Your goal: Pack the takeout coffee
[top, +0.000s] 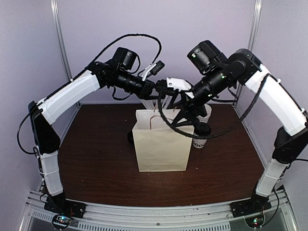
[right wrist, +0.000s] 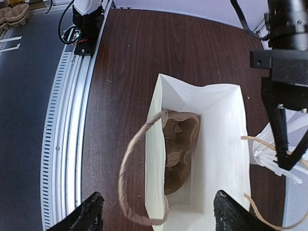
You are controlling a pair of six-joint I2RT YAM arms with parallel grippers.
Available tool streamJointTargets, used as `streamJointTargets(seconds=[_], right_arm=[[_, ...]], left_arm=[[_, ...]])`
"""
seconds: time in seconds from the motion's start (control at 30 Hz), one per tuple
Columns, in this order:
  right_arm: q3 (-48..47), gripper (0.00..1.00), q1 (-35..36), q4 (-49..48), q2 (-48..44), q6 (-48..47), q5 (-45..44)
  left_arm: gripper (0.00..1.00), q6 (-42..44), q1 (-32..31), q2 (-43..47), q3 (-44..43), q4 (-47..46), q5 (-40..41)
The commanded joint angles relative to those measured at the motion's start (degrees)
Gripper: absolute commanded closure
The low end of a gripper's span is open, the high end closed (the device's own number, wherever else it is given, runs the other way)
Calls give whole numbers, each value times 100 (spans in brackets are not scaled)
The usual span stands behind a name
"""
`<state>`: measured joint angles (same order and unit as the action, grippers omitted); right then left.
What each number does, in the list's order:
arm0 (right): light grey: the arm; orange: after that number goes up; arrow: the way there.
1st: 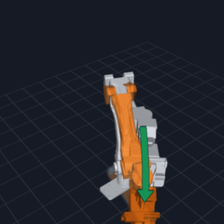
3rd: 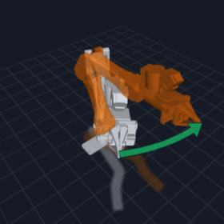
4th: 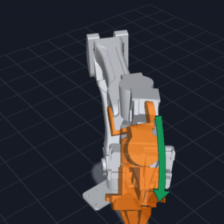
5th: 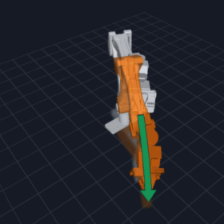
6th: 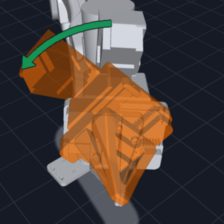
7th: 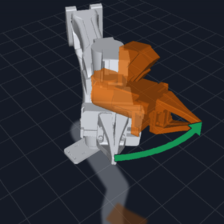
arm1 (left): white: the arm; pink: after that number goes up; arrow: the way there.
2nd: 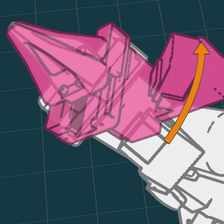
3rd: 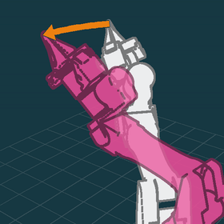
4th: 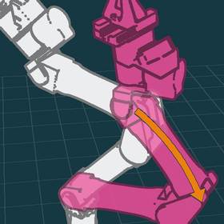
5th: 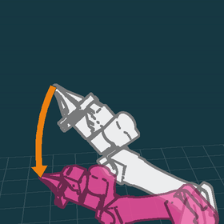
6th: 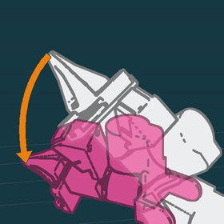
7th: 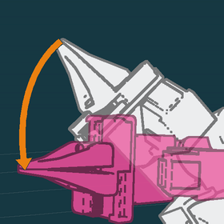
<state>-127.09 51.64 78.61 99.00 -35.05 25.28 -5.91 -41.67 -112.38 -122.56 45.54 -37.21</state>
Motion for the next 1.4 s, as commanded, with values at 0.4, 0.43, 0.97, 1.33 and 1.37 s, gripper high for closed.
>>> streamJointTargets(seconds=[0.4,0.43,0.97,1.33,1.37], right_arm=[[-997,100,-37,-386,-21,-36,378],[-1122,100,-37,-424,20,-39,381],[-2004,100,-42,-546,232,-7,364],[-1182,66,-45,-467,55,-32,679],[-809,47,-33,-395,-47,-111,855]], left_arm=[[100,-217,45,937,293,-746,473],[100,-270,47,947,167,-790,505],[100,-317,45,896,-1050,-773,867],[69,-359,45,1049,34,-1002,800],[50,-375,45,1159,334,-1059,851]])
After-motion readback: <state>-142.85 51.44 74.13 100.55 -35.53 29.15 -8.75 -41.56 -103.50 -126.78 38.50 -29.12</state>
